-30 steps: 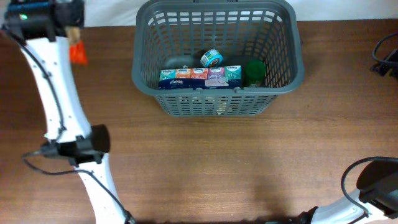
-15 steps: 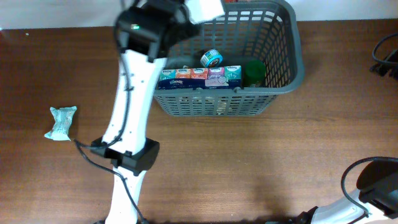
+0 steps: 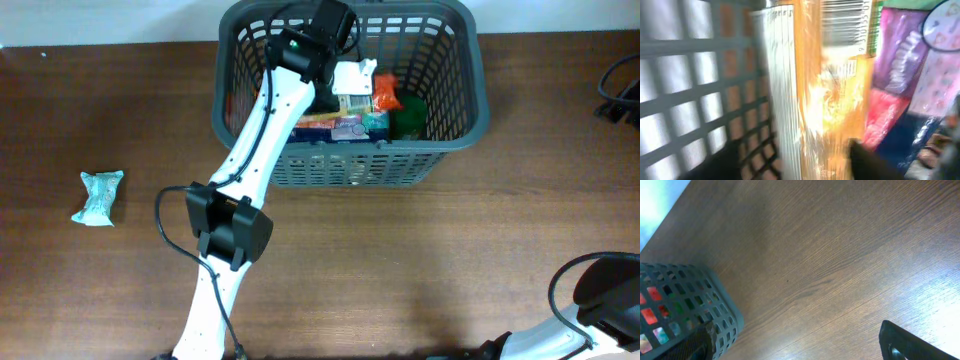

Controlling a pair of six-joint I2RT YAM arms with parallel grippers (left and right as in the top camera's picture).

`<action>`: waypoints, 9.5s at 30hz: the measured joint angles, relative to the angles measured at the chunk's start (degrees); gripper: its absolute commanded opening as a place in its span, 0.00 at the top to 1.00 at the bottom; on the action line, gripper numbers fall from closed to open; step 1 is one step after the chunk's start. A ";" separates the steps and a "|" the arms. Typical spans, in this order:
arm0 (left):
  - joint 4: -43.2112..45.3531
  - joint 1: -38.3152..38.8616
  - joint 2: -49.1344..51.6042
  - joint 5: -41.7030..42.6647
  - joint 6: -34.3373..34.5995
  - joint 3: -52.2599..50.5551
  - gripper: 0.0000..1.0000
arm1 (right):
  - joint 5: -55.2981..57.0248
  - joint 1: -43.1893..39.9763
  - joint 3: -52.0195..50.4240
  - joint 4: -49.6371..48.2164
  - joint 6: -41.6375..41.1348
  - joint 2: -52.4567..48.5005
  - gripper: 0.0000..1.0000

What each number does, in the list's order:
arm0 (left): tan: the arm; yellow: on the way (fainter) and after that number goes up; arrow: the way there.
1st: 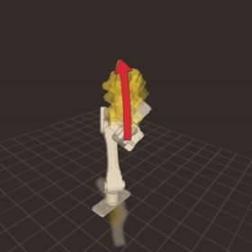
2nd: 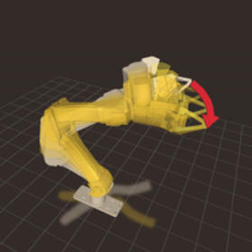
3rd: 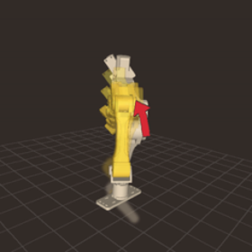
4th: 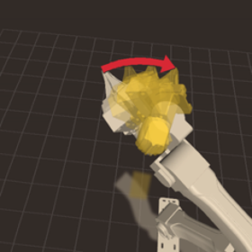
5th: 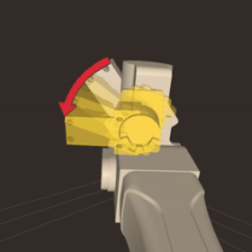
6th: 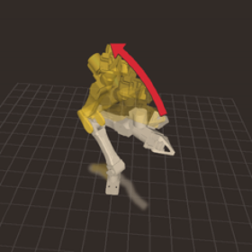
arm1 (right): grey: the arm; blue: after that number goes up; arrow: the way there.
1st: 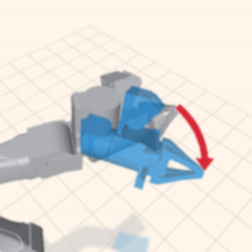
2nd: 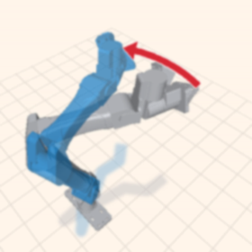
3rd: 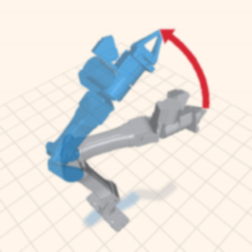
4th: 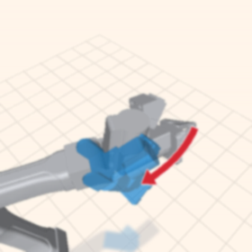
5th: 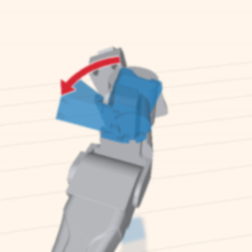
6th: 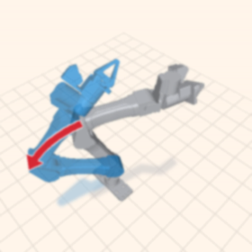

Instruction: Pack container

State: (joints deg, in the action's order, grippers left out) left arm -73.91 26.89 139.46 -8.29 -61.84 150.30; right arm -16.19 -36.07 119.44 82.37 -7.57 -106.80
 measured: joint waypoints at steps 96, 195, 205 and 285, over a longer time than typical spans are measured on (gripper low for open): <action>-3.48 -39.06 -12.37 10.54 41.90 14.86 0.98 | -0.20 0.00 0.00 -0.09 0.02 0.00 0.02; 1.25 -47.28 -26.56 4.61 53.99 -11.04 0.01 | 1.66 18.12 19.67 13.68 11.82 25.64 0.01; 1.22 -47.28 -26.56 4.61 53.99 -11.04 0.01 | 0.72 18.12 19.67 14.60 11.87 25.64 0.01; 1.07 -47.28 -26.56 4.61 54.01 -11.04 0.01 | 3.23 33.40 -109.55 -42.58 11.87 104.02 0.01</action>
State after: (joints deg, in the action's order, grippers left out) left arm -72.84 -20.38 112.90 -3.68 -7.84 139.26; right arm -12.95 -2.68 9.89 39.79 4.29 -2.79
